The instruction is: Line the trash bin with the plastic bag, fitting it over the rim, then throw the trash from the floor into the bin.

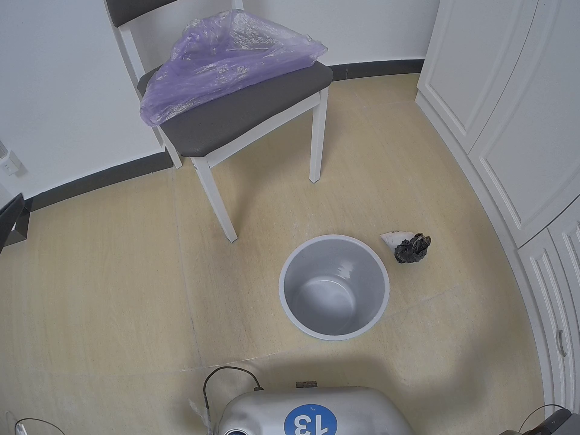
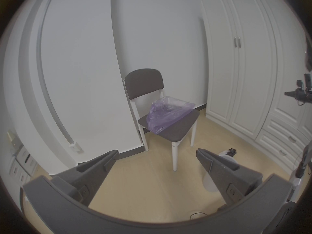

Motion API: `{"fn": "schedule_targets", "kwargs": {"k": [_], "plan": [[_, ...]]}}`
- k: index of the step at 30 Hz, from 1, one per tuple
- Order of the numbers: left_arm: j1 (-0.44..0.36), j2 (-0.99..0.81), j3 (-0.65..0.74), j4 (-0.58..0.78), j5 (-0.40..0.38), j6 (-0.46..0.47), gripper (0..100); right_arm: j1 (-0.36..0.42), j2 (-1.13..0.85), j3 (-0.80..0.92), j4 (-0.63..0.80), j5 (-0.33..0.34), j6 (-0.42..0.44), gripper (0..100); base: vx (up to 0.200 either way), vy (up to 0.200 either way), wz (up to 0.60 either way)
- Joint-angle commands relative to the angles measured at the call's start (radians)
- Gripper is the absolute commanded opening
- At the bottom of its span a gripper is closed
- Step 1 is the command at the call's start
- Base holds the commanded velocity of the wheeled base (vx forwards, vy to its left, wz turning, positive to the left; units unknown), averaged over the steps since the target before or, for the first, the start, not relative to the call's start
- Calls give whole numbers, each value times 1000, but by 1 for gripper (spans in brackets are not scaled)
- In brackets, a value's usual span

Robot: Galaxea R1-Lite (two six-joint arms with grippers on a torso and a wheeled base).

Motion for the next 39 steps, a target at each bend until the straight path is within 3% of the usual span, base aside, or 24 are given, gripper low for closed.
{"fn": "schedule_targets", "kwargs": {"k": [1, 5, 18, 39], "plan": [[-2, 289, -72, -112, 61, 62, 100, 122, 102, 74, -83, -79, 22, 100, 0, 0, 0], [1, 390, -101, -132, 72, 81, 100, 206, 130, 115, -110, -117, 39, 100, 0, 0, 0], [-15, 636, -228, -170, 80, 72, 100, 288, 247, 157, -231, -214, 68, 100, 0, 0, 0], [-28, 760, -299, -186, 88, 83, 100, 314, 325, 106, -235, -224, 85, 100, 0, 0, 0]]}}
